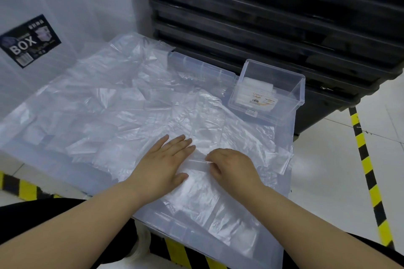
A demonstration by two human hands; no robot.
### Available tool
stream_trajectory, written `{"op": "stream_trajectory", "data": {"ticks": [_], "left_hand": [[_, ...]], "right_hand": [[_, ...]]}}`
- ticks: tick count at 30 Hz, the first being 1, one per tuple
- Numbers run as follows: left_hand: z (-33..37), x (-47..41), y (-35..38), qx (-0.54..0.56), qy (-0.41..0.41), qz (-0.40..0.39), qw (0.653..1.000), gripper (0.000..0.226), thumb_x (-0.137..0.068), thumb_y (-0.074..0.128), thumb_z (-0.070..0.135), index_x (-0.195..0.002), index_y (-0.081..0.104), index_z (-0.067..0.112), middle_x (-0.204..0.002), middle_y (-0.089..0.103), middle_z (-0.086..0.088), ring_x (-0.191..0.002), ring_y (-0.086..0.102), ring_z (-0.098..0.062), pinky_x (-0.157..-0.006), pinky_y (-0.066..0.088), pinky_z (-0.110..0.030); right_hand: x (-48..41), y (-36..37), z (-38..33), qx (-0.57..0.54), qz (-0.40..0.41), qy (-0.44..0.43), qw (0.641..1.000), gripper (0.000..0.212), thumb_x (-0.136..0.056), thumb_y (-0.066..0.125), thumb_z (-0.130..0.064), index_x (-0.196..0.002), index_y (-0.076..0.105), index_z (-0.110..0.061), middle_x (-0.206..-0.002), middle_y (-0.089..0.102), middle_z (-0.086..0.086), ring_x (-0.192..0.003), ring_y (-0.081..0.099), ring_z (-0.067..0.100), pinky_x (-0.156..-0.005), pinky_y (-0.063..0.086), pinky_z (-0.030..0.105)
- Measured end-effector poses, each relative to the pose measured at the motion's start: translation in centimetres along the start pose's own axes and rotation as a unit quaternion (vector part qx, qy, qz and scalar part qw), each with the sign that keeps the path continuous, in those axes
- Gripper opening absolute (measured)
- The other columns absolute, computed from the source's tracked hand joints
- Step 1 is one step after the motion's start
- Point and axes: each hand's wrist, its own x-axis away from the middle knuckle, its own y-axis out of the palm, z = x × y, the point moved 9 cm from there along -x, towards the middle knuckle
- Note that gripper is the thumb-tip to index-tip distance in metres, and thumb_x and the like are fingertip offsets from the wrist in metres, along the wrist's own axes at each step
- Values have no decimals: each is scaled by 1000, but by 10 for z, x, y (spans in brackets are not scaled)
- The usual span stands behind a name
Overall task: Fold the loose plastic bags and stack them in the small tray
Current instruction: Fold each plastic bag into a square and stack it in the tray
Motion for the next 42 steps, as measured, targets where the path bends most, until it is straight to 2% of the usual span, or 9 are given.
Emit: {"op": "stream_trajectory", "data": {"ticks": [6,10,13,15,23,29,33,37,42], "left_hand": [[-3,-4,-6,174,-3,61,983,39,-73,46,36,-88,74,14,-94,73,0,-97,63,-15,-78,49,-23],[1,-7,-11,210,-17,81,974,46,-75,40,42,-84,75,12,-91,73,-1,-108,46,-10,-96,34,-26],[6,-5,-3,271,-53,8,961,73,-73,26,59,-103,69,9,-103,70,-3,-110,45,-8,-97,8,2],[5,-2,7,264,-79,-39,960,56,-86,35,55,-108,64,13,-107,67,-2,-120,46,-13,-96,18,-4],[-12,-3,19,404,-218,-62,886,26,-92,54,22,-66,50,19,-63,50,4,-61,47,-11,-58,35,-20],[-24,0,18,462,-306,1,832,24,-92,55,20,-114,49,15,-46,51,12,-46,46,-1,-45,34,-11],[-32,3,-5,305,-302,65,901,46,-91,54,27,-133,39,14,-79,60,9,-76,57,-13,-65,38,-21],[-1,-3,-15,67,-116,129,983,42,-81,44,32,-106,67,8,-98,68,-8,-85,68,-26,-82,39,-29],[15,-5,20,47,-81,-20,995,60,-81,27,36,-118,61,4,-124,60,-12,-112,60,-22,-106,30,-33]], "right_hand": [[14,-8,20,-219,-39,84,971,16,-83,58,-7,-89,73,-7,-83,71,-2,-91,56,8,-76,43,13],[21,-8,28,-292,-63,146,943,15,-86,57,-6,-86,68,-17,-75,60,-20,-81,56,-1,-75,41,8],[22,-7,27,-321,-95,162,928,20,-83,61,-8,-84,59,-28,-78,59,-22,-82,55,-4,-76,39,5],[24,-1,23,-295,-136,158,932,20,-81,65,-13,-87,55,-29,-82,58,-19,-81,56,1,-74,41,8],[20,8,47,-338,-78,273,897,25,-84,62,-6,-66,53,-21,-65,55,-9,-56,51,-1,-61,40,12],[11,17,56,-330,-71,338,878,29,-86,60,-9,-62,51,-21,-59,55,-5,-57,51,9,-60,42,20],[4,18,55,-272,-89,345,894,29,-86,56,-8,-61,49,-20,-56,53,-5,-52,49,5,-54,39,14],[0,19,52,-233,-104,335,907,31,-86,54,-10,-59,47,-24,-58,50,-10,-59,50,8,-57,39,18],[-4,16,45,-184,-110,316,924,15,-89,52,-14,-77,60,-14,-74,60,-5,-82,58,18,-72,44,25]]}}
